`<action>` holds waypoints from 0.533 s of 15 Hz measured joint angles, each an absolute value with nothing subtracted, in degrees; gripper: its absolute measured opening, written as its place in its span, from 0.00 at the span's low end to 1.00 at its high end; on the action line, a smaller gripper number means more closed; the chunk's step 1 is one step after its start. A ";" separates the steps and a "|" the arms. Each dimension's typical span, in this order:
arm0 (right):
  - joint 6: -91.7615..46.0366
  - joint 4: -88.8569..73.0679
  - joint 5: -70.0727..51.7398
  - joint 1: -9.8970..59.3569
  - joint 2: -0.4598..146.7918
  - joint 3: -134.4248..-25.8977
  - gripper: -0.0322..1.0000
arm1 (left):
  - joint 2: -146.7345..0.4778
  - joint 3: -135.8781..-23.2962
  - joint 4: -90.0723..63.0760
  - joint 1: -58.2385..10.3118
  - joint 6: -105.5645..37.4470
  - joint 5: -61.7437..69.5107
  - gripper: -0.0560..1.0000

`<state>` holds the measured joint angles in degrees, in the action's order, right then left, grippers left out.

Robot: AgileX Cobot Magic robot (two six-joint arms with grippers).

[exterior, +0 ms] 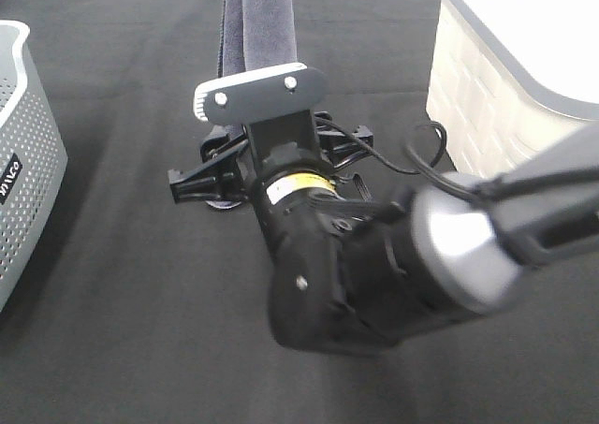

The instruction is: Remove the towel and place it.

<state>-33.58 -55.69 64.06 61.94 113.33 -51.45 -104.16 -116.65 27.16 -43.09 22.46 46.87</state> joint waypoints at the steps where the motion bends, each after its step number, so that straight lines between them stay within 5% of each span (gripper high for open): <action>1: -36.55 -59.30 64.06 61.94 114.25 -53.63 0.67 | -104.28 -116.65 27.39 -43.09 22.69 46.87 0.05; 8: -36.27 -64.80 62.62 58.27 120.89 -60.73 0.67 | -104.28 -116.65 28.07 -43.09 23.09 46.70 0.05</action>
<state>-36.27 -64.80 62.62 58.27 120.89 -60.73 -104.28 -116.65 28.07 -43.09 23.09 46.70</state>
